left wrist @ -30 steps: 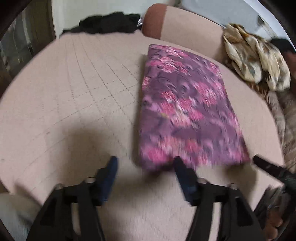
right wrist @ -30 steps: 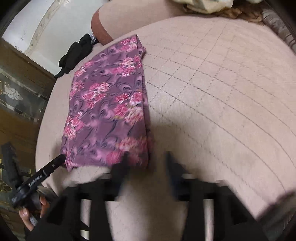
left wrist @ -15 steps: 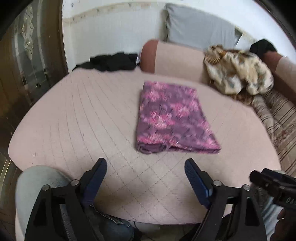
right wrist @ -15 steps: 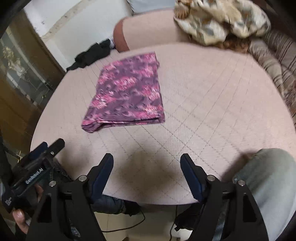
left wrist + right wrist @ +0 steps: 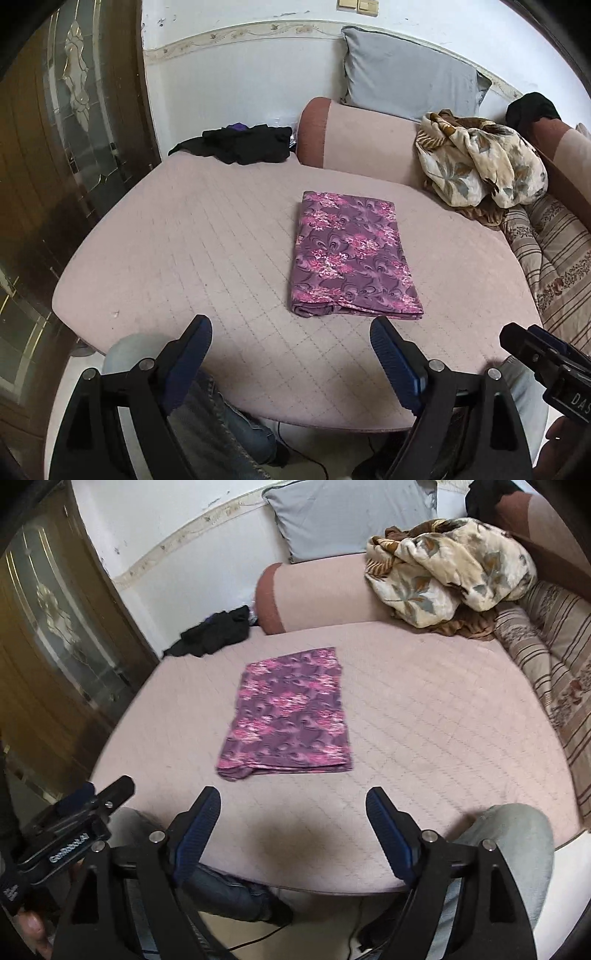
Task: Fold small clothes
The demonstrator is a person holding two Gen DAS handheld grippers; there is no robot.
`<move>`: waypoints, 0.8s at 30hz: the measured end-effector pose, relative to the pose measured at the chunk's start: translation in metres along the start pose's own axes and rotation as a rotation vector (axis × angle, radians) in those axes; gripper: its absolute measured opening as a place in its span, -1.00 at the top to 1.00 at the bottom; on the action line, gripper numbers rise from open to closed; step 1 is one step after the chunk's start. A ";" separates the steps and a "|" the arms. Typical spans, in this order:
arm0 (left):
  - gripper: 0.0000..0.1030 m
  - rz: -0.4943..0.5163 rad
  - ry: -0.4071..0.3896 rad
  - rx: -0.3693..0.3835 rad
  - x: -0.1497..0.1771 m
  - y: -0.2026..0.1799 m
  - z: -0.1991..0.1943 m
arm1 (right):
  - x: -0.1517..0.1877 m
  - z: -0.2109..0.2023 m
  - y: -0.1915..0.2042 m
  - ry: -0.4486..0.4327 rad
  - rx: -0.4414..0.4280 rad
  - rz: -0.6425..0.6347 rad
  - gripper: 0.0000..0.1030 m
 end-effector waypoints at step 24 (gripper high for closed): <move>-0.80 0.045 -0.047 -0.041 -0.004 -0.002 -0.021 | -0.003 -0.014 0.013 -0.035 0.017 -0.040 -0.56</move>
Point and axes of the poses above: each gripper's, at about its wrist camera, not at the fingertips, and z roughly the way its jaws point, y to its left, x to its underside, the point moved 9 cm from there along z, roughly the way its jaws point, and after that the axes turned 7 degrees about -x, right-handed, at the moved point
